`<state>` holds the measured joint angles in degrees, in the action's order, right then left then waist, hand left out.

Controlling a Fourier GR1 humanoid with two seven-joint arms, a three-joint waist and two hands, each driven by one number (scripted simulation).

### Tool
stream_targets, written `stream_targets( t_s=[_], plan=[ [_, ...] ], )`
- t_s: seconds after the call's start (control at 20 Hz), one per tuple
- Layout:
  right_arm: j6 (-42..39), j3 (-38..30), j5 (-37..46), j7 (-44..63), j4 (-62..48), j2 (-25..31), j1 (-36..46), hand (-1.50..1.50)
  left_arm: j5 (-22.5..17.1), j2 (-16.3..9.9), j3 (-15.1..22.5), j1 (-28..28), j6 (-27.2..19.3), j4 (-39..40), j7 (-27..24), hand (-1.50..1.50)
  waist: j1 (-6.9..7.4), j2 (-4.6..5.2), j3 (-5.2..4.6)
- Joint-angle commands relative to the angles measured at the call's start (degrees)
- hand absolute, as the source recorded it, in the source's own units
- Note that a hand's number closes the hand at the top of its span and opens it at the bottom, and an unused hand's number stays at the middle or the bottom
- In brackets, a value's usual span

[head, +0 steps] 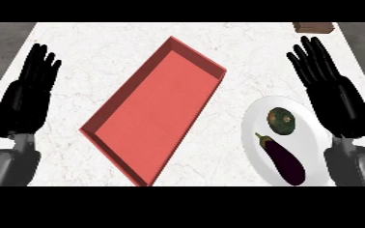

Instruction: Pick the squash from the plate and place it in the cardboard box

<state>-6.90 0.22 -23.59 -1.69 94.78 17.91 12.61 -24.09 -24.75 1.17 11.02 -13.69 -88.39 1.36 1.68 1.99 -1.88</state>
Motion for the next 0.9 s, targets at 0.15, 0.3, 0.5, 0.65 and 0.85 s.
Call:
stream_targets(
  t_s=[0.15, 0.3, 0.5, 0.65, 0.85],
  plan=[
    [-20.1, 2.6, -4.0, -3.1, -9.8, 7.2, 0.9, -1.5, 11.4, -7.9, 1.8, -4.4, -2.1, 5.9, -0.1, 0.0, 0.71, -0.76, 2.2],
    [-21.9, 2.9, 10.4, -7.8, 0.3, 17.8, 8.2, -1.5, 12.0, -8.7, 3.1, -5.2, -1.2, 7.2, 1.5, 0.0, 0.92, -3.33, 1.03],
    [-29.5, 6.6, 18.9, -22.4, -9.3, 19.9, -0.8, -1.5, 17.3, -10.7, 5.0, -6.0, -3.2, 9.0, 1.8, 0.0, -0.23, -0.12, 2.65],
    [-35.0, 4.1, 13.9, -33.8, -19.8, 17.6, -2.2, -1.5, 17.9, -10.2, 5.3, -6.2, -3.2, 9.9, 0.5, 0.0, 0.6, -0.03, 2.6],
    [-36.3, 5.2, 19.2, -44.7, -24.6, 19.5, 1.7, -1.5, 18.8, -9.2, 6.4, -4.5, -3.5, 10.6, 2.1, 0.0, 1.18, -0.25, 2.56]
  ],
)
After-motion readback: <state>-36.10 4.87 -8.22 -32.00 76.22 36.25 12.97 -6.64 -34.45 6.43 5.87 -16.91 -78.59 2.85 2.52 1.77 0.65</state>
